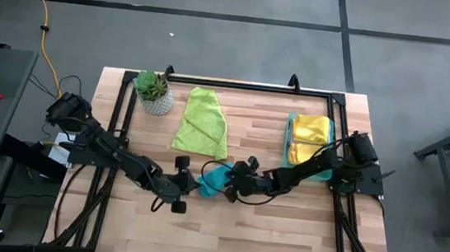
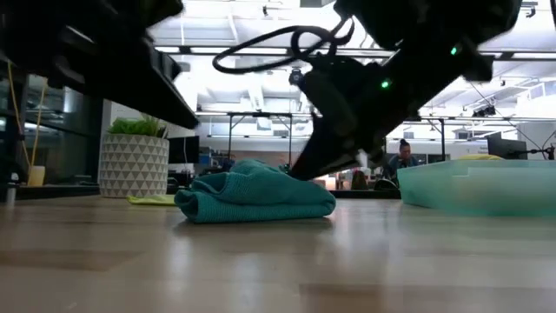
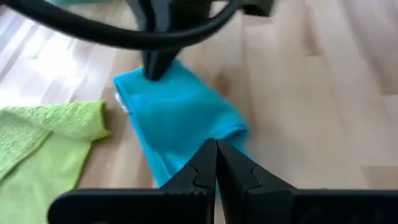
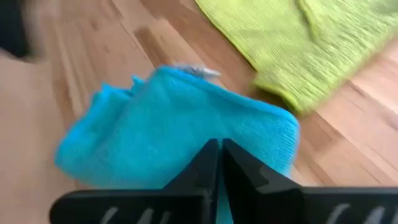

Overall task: Fold microfiber towels
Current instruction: Fold the blue microfiber cloth

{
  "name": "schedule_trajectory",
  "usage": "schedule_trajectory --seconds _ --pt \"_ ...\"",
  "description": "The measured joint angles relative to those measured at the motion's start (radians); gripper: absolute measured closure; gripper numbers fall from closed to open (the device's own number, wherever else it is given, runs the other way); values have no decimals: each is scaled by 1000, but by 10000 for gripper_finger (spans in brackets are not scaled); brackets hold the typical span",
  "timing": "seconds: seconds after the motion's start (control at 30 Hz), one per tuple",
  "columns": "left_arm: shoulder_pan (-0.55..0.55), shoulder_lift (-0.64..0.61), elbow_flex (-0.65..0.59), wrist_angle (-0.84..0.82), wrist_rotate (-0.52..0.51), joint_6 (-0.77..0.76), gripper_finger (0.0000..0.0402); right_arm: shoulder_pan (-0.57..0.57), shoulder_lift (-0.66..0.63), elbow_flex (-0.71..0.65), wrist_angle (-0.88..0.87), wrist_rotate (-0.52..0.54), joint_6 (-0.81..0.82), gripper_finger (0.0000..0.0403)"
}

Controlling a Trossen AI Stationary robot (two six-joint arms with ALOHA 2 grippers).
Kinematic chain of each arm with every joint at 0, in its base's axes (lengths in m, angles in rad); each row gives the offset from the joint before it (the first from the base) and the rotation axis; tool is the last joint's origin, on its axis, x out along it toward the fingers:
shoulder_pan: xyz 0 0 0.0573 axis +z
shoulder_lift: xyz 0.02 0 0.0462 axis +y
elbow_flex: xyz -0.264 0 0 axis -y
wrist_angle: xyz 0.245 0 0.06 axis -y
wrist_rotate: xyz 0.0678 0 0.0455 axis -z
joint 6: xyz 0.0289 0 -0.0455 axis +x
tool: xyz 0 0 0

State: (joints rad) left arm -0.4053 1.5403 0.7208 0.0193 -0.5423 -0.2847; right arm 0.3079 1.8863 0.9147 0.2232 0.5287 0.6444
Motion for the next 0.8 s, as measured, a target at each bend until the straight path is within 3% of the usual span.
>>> schedule_trajectory --seconds 0.17,0.33,0.63,0.8 --pt "77 24 -2 22 9 39 402 -10 34 -10 125 -4 -51 374" --pt "126 53 -2 97 8 55 402 -7 38 -10 117 -4 -51 399" --pt "140 246 -1 366 90 158 402 -1 38 -10 114 -5 -33 402" --pt "144 298 -1 330 117 137 402 0 38 -10 89 -20 -24 402"
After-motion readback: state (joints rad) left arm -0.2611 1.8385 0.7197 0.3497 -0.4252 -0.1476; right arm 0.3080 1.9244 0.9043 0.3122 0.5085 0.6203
